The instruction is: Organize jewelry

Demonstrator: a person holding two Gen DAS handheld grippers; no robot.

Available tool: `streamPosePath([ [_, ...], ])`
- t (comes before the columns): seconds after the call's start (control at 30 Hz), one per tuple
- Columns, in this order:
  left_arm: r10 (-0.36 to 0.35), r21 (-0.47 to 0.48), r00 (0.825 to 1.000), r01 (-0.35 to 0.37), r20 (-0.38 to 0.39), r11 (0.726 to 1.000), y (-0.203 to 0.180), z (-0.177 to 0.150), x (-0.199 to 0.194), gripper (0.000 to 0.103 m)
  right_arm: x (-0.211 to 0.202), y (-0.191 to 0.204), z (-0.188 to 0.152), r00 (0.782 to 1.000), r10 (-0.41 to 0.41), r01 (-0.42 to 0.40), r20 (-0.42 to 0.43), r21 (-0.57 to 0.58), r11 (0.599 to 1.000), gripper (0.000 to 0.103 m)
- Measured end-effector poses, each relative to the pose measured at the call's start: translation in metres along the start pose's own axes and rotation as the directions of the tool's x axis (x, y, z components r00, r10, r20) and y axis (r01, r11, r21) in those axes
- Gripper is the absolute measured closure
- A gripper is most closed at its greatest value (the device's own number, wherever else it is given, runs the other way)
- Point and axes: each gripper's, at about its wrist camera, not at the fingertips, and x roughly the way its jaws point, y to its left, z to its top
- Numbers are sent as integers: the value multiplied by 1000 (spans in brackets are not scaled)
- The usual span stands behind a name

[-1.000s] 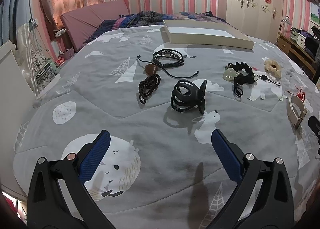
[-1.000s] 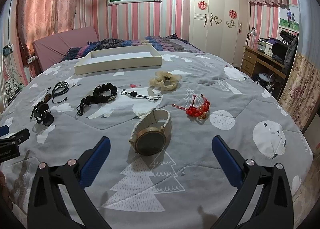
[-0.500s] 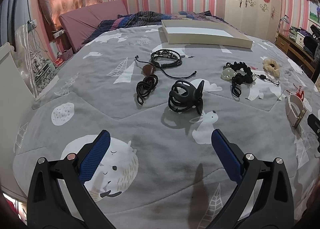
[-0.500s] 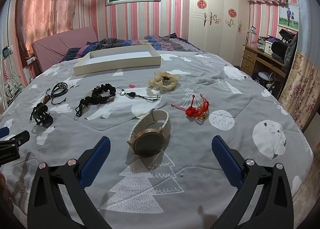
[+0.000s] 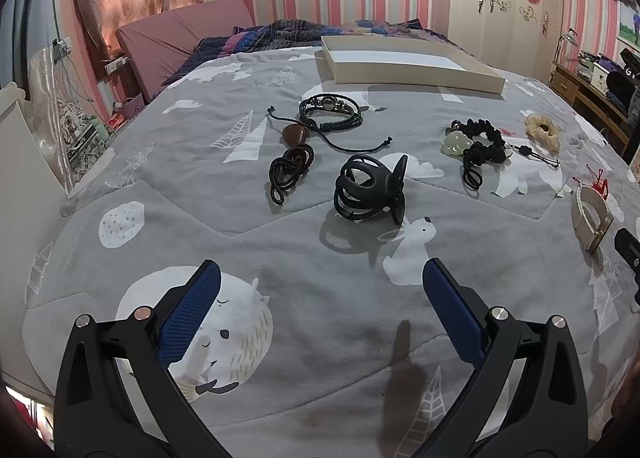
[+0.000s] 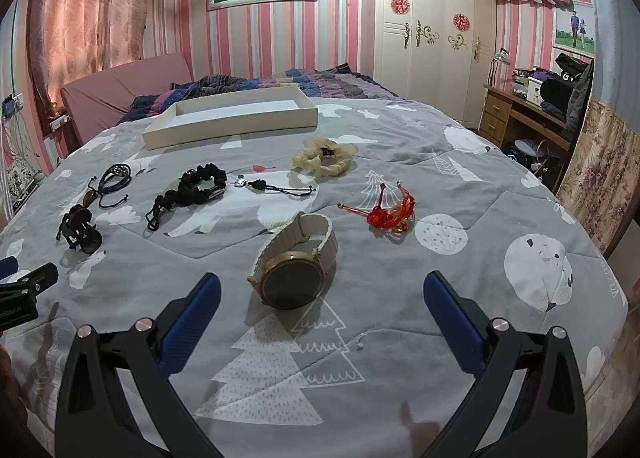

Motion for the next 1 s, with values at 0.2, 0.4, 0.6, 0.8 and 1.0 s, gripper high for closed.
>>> streamPosePath([
  [0.2, 0, -1, 1000, 0, -6, 1000, 0, 0, 2, 3, 1, 0, -1, 1000, 4, -4, -2, 0, 1000, 2],
  [0.4, 0, 1, 1000, 0, -6, 1000, 0, -1, 3, 3, 2, 0, -3, 1000, 8, -8, -2, 5, 1000, 2],
  [0.6, -3, -3, 1000, 3, -9, 1000, 1, -2, 4, 3, 3, 1, -4, 1000, 9, -9, -5, 3, 1000, 2],
  [0.8, -5, -6, 1000, 5, -19, 1000, 2, -1, 6, 3, 5, 4, -5, 1000, 12, -12, -9, 0, 1000, 2],
  [1.0, -8, -5, 1000, 8, -21, 1000, 2, -2, 8, 3, 7, 6, -5, 1000, 15, -15, -8, -3, 1000, 2],
])
